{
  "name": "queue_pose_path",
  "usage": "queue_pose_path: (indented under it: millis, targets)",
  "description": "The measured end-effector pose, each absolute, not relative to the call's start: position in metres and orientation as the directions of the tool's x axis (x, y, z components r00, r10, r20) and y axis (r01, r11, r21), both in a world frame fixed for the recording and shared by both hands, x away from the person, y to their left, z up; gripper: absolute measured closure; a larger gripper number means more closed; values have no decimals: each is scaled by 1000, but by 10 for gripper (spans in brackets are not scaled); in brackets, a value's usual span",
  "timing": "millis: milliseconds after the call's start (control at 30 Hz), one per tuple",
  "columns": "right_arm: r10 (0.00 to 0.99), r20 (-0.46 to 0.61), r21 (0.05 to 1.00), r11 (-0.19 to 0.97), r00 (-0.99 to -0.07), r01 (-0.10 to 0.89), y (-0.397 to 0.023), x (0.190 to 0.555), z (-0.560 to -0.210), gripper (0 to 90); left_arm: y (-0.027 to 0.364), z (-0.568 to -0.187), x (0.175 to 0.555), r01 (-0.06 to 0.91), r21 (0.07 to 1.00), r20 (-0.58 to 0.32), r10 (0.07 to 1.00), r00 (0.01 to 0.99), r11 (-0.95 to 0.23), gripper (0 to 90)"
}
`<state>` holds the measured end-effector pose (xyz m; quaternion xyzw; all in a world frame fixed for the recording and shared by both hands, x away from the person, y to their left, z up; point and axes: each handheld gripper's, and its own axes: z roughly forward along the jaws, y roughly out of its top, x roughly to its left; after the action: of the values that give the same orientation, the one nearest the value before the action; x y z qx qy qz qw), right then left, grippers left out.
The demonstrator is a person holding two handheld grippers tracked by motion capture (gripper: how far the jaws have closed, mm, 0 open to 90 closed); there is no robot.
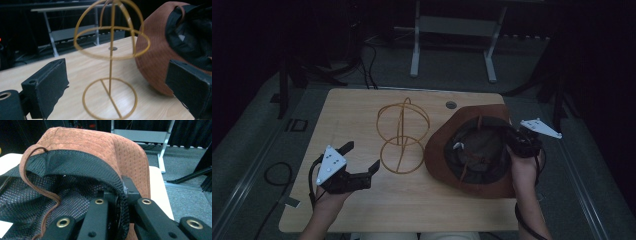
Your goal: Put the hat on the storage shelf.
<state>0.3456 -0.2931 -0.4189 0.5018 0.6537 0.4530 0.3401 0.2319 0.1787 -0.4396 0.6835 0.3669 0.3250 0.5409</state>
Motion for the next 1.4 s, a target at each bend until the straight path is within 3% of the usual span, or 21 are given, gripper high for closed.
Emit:
queue_pose_path:
  millis: [700,800,1400]
  targets:
    - [960,-6,940,100,-279,326,-297,336,-412,846,83,-392,285,78,969,125,734,668,-236,81]
    - [960,-7,941,101,-281,323,-297,334,-411,846,67,-390,287,66,972,117,716,688,-223,141]
    - [953,-11,945,108,-302,308,-295,322,-410,845,-24,-403,310,66,949,145,614,776,-309,151]
